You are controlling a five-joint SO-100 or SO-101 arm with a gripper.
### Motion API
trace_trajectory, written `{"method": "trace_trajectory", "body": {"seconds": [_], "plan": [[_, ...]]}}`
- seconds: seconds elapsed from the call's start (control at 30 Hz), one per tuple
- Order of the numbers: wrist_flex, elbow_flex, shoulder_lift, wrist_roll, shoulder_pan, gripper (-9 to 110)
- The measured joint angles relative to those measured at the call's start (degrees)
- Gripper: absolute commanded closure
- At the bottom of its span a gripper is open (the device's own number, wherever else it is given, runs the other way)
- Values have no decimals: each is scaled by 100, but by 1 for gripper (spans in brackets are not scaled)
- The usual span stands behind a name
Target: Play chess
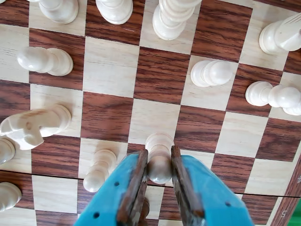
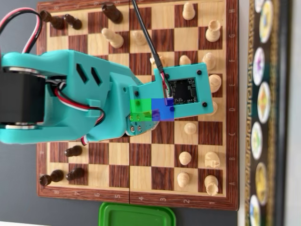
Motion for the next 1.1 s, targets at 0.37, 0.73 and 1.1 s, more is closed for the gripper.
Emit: {"method": "trace_trajectory", "body": {"seconds": [0.37, 0.73, 1.1], "plan": [[35, 817, 615, 9, 0, 97], [35, 1160, 773, 26, -9, 97], [-132, 1239, 773, 26, -9, 97]]}}
